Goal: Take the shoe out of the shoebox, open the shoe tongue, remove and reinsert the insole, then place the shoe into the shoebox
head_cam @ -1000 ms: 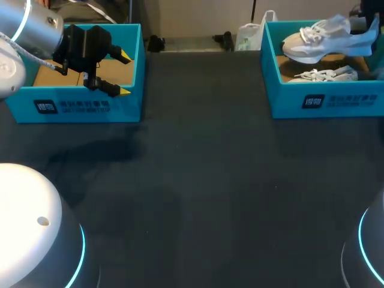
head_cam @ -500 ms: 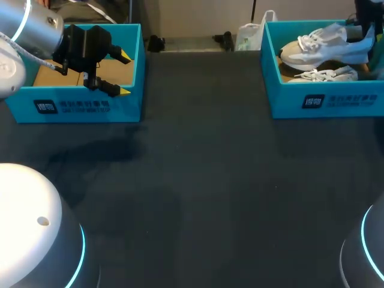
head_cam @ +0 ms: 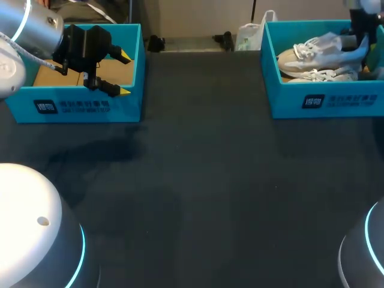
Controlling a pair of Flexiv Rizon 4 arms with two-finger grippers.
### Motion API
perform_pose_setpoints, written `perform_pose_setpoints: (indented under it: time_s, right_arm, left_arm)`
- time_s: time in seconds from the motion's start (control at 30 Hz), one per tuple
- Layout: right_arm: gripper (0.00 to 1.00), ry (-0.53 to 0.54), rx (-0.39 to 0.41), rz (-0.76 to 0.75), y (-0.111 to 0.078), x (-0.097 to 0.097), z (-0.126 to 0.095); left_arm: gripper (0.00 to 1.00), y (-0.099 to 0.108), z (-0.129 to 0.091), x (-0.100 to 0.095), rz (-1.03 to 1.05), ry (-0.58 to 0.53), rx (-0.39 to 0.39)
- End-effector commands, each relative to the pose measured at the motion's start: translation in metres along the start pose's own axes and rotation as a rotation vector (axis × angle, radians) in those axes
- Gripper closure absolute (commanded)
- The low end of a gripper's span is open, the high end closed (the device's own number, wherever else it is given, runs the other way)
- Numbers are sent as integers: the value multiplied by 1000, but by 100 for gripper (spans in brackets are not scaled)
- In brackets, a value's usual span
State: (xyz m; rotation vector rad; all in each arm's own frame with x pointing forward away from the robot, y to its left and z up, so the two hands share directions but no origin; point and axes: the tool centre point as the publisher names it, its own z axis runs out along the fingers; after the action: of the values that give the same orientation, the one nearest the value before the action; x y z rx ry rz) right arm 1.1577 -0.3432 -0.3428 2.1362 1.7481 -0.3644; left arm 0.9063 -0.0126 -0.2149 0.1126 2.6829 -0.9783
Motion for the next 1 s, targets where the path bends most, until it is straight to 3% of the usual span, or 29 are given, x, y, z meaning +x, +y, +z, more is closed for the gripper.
perform_pose_setpoints:
  time_s: [0.03,0.53,0.6,0.7,0.83,0.9,1.0]
  right_arm:
    - [100,10,8,0,6,4,8]
    - [100,36,18,-5,8,12,28]
    - [84,36,19,-3,8,11,29]
    - [75,37,20,1,9,11,30]
    - [70,42,19,16,10,8,30]
    - [60,45,15,23,10,6,30]
    - [60,60,8,37,10,4,26]
  left_arm:
    - [0,0,0,-1,0,2,-3]
    - [0,0,0,-1,0,2,-3]
    - [0,0,0,-1,0,2,-3]
    - [0,0,0,-1,0,2,-3]
    - [0,0,0,-1,0,2,-3]
    - [0,0,0,-1,0,2,-3]
    - [0,0,0,-1,0,2,-3]
